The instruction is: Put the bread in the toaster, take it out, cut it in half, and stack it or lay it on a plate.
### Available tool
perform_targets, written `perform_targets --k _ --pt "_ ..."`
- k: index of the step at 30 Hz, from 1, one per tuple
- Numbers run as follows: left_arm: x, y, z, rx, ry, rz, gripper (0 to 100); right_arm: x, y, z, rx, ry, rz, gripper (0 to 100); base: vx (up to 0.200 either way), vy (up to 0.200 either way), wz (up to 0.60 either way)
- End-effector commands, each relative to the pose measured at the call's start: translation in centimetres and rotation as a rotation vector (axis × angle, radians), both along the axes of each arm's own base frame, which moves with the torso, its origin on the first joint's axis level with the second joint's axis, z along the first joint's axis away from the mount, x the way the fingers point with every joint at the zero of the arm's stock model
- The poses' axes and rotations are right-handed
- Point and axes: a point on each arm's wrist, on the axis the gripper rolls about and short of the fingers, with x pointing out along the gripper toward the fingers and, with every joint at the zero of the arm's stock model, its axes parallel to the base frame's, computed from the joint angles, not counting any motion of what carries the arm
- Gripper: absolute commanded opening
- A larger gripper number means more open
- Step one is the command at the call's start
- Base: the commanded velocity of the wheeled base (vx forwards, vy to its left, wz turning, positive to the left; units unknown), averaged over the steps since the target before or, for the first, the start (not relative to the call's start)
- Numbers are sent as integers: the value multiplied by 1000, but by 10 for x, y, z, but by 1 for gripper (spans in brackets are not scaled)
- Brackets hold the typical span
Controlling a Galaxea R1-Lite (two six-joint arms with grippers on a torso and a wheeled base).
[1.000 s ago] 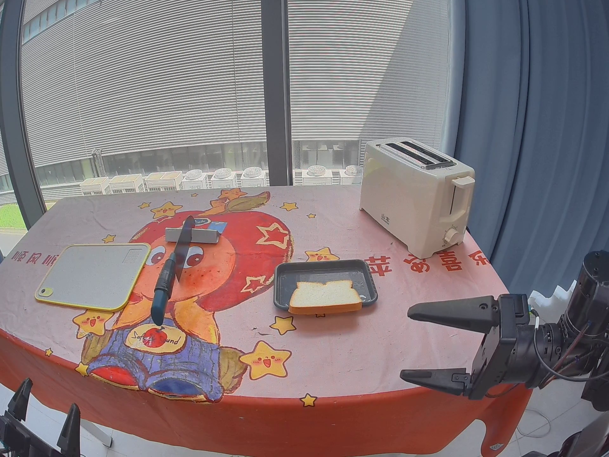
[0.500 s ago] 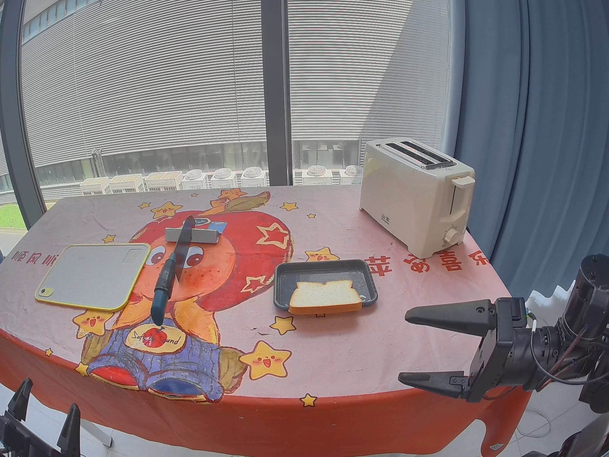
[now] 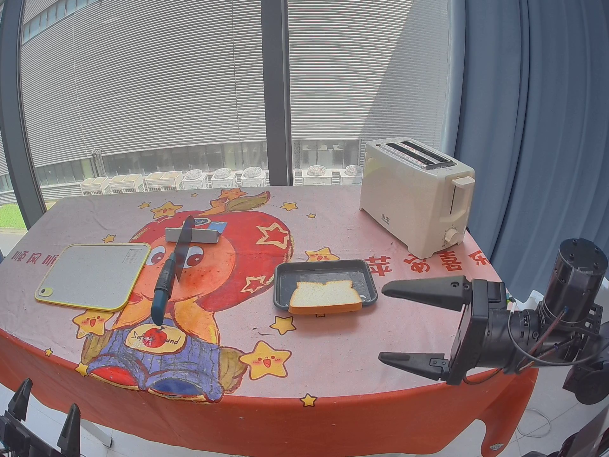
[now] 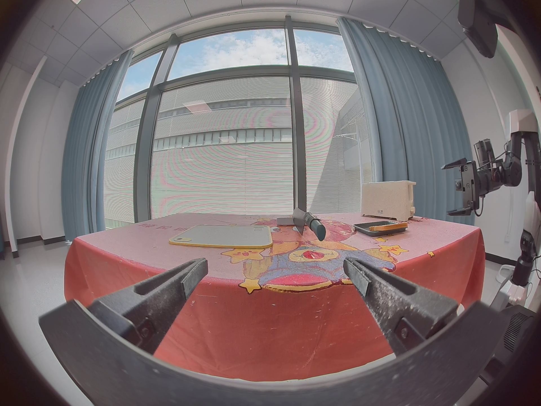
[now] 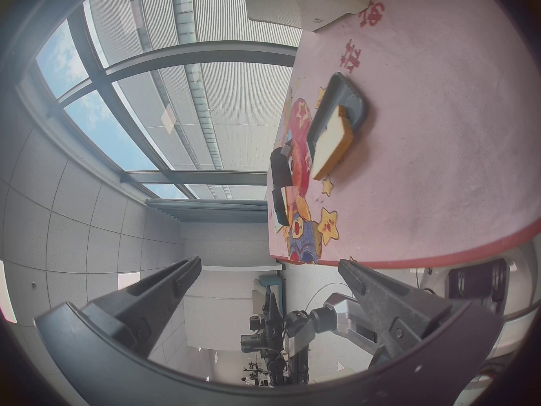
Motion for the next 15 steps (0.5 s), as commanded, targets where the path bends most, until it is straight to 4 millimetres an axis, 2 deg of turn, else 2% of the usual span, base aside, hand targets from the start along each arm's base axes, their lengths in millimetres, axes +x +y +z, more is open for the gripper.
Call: perform_targets --k 1,7,15 --pt "0 0 -5 0 0 1 100 12 7 -8 -4 4 -8 100 0 0 0" --pt "0 0 -5 0 0 1 100 25 11 -21 -7 8 -30 100 0 0 0" --pt "0 0 -5 0 0 1 100 34 23 -14 35 -23 -19 100 0 0 0"
